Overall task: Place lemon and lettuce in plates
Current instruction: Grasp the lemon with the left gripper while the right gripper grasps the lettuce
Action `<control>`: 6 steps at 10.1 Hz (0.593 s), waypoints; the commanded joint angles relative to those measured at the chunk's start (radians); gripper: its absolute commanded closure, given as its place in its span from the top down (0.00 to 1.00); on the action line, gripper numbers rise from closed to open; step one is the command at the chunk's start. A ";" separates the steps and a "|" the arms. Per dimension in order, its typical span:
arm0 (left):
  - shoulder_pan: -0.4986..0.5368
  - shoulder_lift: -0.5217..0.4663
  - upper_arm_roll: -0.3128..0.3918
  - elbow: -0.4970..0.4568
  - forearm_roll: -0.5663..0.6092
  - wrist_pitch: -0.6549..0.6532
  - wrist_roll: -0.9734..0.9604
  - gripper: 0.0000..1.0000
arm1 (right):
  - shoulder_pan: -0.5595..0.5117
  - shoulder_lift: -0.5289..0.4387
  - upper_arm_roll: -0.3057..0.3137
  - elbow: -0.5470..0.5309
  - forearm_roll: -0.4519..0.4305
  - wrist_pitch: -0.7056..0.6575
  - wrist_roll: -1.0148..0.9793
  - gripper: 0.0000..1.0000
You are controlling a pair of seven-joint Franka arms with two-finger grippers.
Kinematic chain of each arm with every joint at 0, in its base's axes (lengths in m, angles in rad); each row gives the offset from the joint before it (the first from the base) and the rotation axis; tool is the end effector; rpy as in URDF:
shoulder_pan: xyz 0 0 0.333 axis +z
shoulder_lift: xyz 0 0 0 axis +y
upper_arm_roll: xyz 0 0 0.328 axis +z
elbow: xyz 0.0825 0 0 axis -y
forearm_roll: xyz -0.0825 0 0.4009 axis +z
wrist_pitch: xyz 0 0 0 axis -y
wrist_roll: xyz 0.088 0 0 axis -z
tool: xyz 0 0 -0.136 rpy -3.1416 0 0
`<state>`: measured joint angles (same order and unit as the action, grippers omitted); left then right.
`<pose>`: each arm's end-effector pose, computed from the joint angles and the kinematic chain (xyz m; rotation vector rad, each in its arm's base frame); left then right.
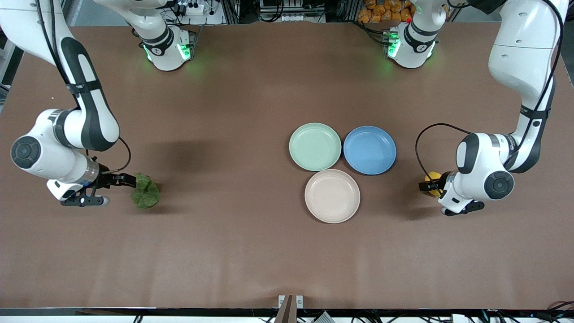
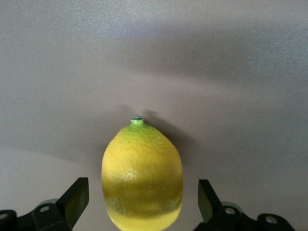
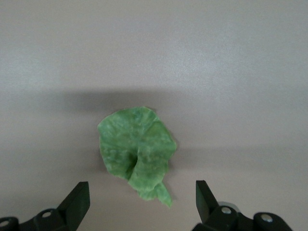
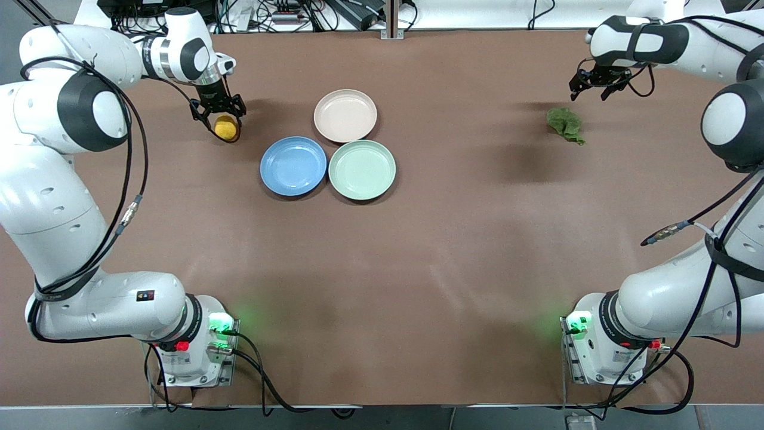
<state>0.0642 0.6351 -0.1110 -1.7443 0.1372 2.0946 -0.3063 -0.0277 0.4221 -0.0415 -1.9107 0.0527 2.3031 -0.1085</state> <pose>0.6445 -0.0175 0.1619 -3.0131 -0.2815 0.4072 0.6393 -0.0413 0.2430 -3.1172 -0.0107 0.0422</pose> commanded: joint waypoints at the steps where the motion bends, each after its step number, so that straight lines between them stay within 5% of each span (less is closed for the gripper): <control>1: -0.001 0.012 -0.001 0.012 0.036 0.013 -0.002 0.01 | 0.002 0.030 0.003 -0.021 0.009 0.062 -0.002 0.98; 6: -0.006 -0.006 -0.009 0.038 0.032 0.013 -0.020 0.00 | 0.006 0.101 0.002 -0.077 0.009 0.234 0.000 0.96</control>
<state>0.0637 0.6379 -0.1130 -1.7242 0.1460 2.1057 -0.3064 -0.0238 0.5120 -0.0390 -1.9820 0.0527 2.5100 -0.1085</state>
